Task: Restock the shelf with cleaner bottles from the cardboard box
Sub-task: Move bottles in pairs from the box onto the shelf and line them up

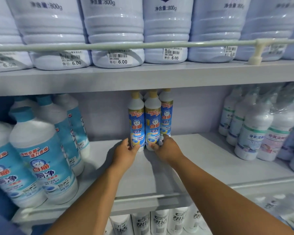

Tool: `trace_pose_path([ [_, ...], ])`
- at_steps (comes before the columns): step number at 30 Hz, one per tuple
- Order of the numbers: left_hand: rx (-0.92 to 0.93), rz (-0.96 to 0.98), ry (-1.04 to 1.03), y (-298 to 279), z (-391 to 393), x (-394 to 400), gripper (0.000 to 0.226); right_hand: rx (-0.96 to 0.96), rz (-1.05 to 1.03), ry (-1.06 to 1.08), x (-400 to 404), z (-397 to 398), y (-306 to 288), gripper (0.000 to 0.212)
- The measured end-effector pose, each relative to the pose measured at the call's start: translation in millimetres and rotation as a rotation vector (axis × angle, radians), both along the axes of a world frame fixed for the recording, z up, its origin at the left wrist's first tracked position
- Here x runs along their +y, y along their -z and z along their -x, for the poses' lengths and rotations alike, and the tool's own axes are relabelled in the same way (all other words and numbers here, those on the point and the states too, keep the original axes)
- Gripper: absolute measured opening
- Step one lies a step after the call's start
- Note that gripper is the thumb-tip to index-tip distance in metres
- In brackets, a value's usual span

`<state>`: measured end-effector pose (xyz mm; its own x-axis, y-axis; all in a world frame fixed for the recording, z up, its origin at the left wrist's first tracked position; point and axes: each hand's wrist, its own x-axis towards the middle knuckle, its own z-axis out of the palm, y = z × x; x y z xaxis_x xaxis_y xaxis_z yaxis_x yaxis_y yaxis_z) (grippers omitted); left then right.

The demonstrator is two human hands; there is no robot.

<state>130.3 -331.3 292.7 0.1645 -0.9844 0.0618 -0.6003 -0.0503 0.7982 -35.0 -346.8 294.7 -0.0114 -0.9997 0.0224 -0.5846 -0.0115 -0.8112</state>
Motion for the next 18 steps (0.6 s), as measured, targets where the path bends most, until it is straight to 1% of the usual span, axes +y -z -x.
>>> trace_pose_path([
  [2,-0.122,-0.042,-0.003,-7,0,9,0.036,0.163,-0.041,-0.031,13,7,-8,0.05],
  [4,-0.296,-0.051,0.018,-6,-2,18,0.038,0.337,-0.08,-0.066,30,16,-13,0.053],
  [7,-0.449,-0.068,0.109,-6,3,41,0.055,0.484,-0.084,-0.115,57,31,-13,0.053],
  [9,-0.542,-0.063,0.15,-10,11,62,0.063,0.549,-0.019,-0.149,75,42,-11,0.048],
  [12,-0.597,-0.003,0.139,-12,25,97,0.066,0.591,0.093,-0.184,105,60,-5,0.049],
  [13,-0.593,0.012,0.133,-11,31,111,0.066,0.613,0.123,-0.198,117,67,-2,0.055],
  [15,-0.598,0.051,0.13,-6,44,139,0.064,0.675,0.17,-0.229,139,78,6,0.075],
  [16,-0.61,0.068,0.137,-4,50,154,0.064,0.697,0.171,-0.241,151,84,8,0.078],
  [18,-0.653,0.07,0.15,3,61,181,0.064,0.718,0.173,-0.273,172,96,12,0.071],
])
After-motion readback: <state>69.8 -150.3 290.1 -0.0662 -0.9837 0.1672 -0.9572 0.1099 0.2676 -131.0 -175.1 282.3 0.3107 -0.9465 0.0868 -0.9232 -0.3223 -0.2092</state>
